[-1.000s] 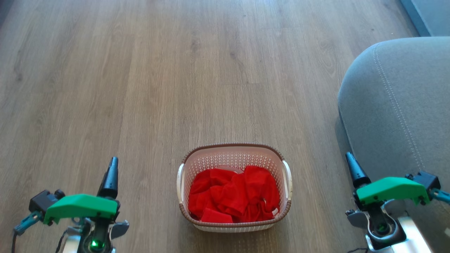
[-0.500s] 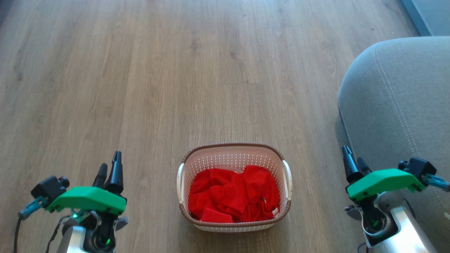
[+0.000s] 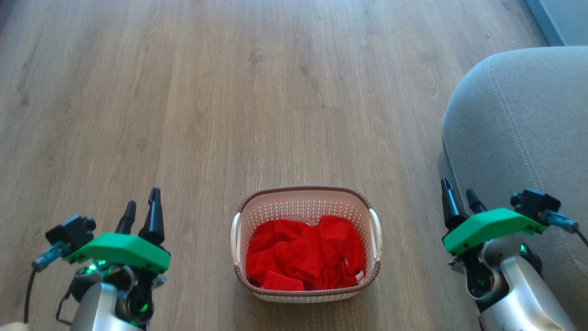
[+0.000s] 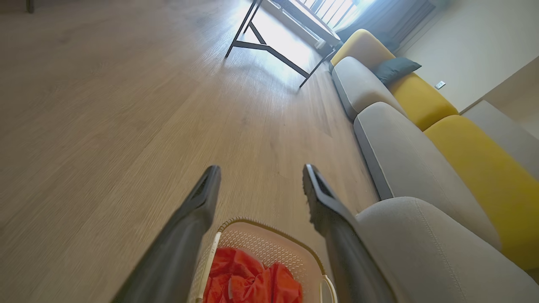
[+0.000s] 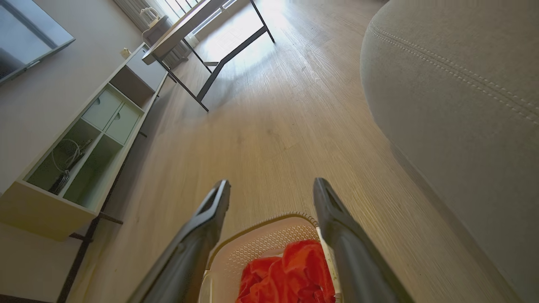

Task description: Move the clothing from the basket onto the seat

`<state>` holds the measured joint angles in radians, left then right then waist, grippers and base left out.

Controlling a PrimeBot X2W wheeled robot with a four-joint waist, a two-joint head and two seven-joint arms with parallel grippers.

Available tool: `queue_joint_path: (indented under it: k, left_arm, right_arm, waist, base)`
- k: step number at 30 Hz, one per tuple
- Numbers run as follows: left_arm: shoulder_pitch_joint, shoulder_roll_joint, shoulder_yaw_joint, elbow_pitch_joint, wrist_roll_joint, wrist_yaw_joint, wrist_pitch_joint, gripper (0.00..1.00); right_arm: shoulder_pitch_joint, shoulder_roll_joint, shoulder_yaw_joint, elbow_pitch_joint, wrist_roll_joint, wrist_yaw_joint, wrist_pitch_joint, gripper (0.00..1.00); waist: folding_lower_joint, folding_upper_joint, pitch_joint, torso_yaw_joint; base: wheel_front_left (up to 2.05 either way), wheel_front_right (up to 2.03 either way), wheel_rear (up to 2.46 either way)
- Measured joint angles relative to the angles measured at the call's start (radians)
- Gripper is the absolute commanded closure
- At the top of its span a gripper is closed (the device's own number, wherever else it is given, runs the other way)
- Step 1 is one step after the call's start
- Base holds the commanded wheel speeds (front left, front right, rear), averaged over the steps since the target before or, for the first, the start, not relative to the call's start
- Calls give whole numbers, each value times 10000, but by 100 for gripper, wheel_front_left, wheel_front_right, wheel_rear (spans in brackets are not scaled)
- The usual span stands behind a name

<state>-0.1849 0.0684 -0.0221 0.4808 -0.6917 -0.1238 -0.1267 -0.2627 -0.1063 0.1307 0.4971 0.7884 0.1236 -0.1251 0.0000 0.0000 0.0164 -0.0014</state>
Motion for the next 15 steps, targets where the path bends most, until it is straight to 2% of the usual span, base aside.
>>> queue_joint_path:
  k: [15]
  left_arm:
    - [-375,12,-199,205,1691,-2,-351,0]
  right_arm:
    - [-555,-86,458,305,-1549,0,-408,0]
  waist:
    - [0,0,78,38]
  base:
    - [0,0,0]
